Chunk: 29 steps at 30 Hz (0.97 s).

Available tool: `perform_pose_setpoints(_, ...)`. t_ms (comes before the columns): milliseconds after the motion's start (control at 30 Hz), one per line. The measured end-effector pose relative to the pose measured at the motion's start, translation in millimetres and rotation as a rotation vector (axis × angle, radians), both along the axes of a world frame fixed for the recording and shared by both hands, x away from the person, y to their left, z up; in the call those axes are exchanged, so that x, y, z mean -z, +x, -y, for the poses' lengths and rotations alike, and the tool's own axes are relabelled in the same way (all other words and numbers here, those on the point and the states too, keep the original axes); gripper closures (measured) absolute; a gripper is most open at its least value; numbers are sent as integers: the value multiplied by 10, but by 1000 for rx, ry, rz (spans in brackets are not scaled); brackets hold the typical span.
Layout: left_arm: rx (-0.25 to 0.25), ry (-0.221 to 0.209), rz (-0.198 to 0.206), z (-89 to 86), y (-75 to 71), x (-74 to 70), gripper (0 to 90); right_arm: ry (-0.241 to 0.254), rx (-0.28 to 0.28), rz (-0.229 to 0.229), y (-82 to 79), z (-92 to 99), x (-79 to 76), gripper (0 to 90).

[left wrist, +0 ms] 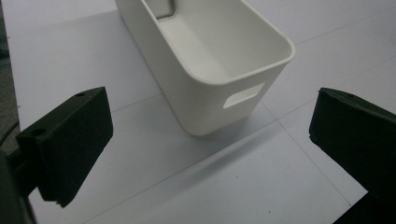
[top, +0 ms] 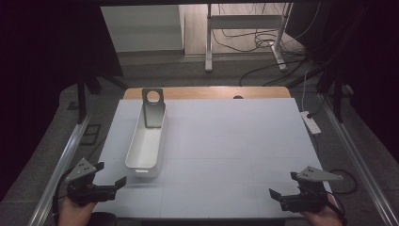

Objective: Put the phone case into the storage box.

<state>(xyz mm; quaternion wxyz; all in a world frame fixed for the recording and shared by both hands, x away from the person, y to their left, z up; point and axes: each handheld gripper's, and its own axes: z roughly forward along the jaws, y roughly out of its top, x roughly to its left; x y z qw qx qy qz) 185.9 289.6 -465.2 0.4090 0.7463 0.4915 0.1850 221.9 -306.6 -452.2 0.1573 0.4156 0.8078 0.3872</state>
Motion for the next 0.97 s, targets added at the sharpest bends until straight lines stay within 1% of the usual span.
perform_pose_setpoints(267, -7, 14, -7, -26, -58, 32, 5, 0, 1, 0, 0, 0, 0, 5)
perform_pose_setpoints(633, -13, 61, -24, -30, -123, 98, 3, -2, 2, 2, -1, -3, -1, 5)
perform_pose_setpoints(700, -15, 61, -19, -37, -128, 96, 3, -1, 2, 1, 0, -5, -1, 5)
perform_pose_setpoints(967, -21, 46, -35, -46, -111, 107, 6, -4, 1, -3, 7, -2, 4, 5)
